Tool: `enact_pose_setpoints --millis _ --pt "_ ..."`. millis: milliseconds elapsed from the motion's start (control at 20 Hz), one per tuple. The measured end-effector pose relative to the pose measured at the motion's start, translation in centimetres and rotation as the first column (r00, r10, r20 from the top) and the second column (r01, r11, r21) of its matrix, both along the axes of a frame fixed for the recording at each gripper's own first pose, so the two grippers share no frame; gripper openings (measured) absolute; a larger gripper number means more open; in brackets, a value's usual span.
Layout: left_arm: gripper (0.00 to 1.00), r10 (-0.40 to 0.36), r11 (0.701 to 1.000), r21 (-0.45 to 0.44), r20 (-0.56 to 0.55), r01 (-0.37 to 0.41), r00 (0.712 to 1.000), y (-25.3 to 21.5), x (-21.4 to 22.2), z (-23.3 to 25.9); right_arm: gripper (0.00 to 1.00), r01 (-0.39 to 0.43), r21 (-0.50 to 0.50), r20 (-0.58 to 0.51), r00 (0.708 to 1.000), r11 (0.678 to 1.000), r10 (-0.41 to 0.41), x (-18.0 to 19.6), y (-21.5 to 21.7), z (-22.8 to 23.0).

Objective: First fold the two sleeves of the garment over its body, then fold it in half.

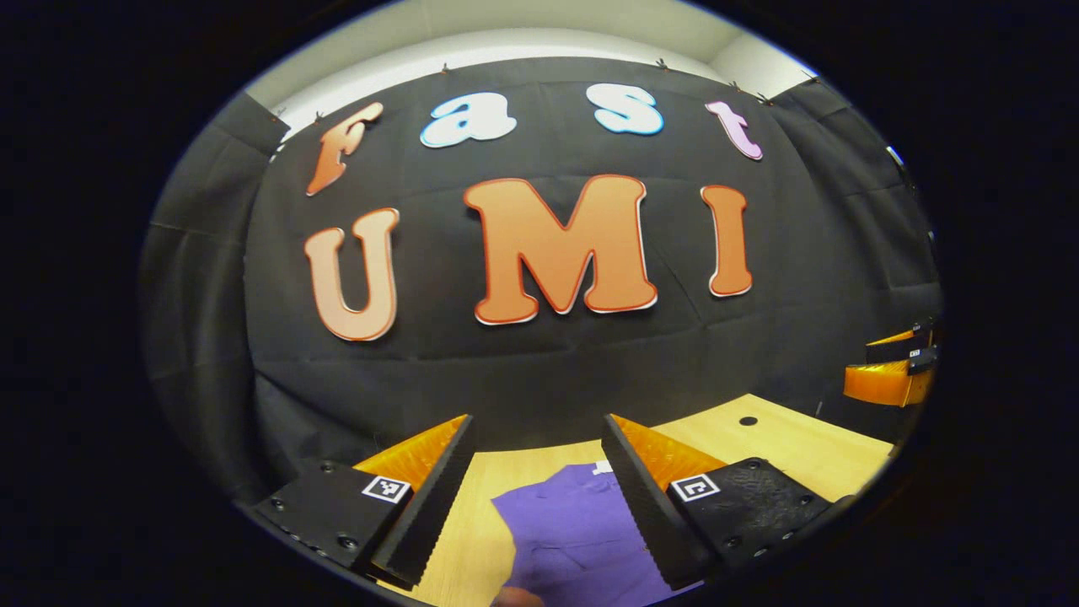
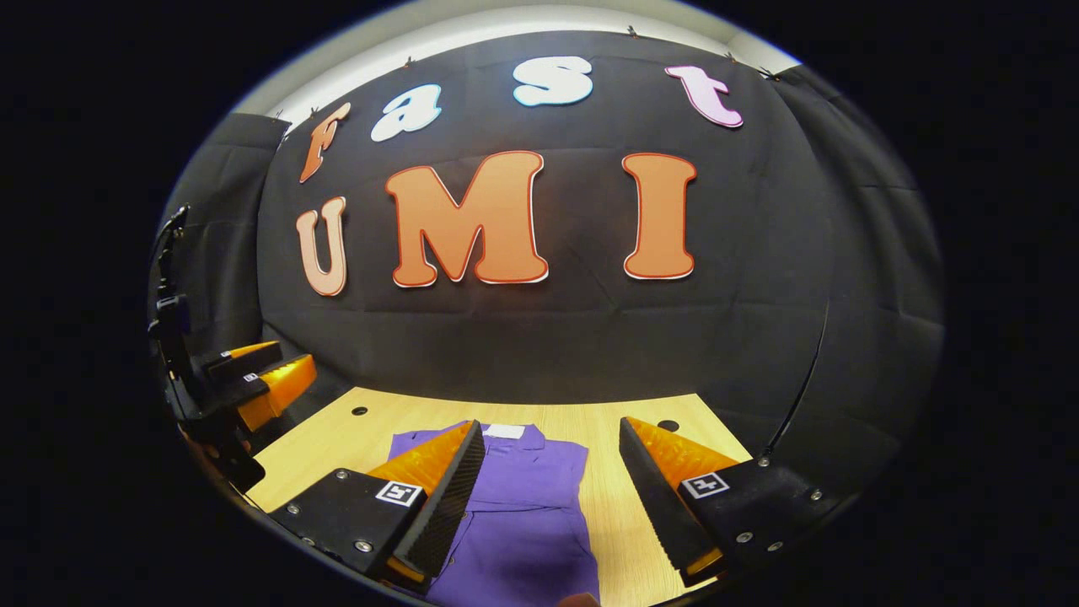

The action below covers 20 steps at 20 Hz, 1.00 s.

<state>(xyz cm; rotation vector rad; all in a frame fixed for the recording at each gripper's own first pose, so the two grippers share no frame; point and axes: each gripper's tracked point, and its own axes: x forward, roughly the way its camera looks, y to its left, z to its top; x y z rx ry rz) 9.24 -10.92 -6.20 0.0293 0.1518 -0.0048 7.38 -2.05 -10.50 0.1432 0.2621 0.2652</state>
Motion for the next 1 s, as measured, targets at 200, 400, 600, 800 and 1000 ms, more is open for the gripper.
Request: enact_pose_setpoints --millis 200,400,600,800,1000 --pt "0.96 0.077 0.997 -0.009 0.033 -0.077 0.996 2.9 -2.8 1.1 0.95 -0.006 -0.035 0.026 1.0 0.999 0.007 -0.7 0.1 0.1" --pt "0.96 0.056 0.994 -0.087 -0.067 -0.061 0.996 3.2 -5.6 -3.1 0.96 -0.06 -0.038 -0.105 0.993 0.997 0.056 -1.9 0.9 -3.6" --pt "0.96 0.071 0.997 -0.021 -0.207 -0.077 0.976 4.8 -6.4 -7.4 0.96 -0.088 -0.081 -0.242 0.968 0.993 0.066 -4.1 0.8 -8.1" --pt "0.96 0.006 1.0 0.0 -0.376 -0.006 0.927 3.9 -8.6 -12.3 0.96 -0.129 -0.118 -0.393 0.917 0.985 0.073 -6.5 0.6 -12.9" --pt "0.96 -0.043 0.997 0.029 -0.516 0.068 0.855 3.4 -10.7 -16.8 0.96 -0.145 -0.149 -0.512 0.857 0.978 0.049 -8.9 0.0 -17.3"
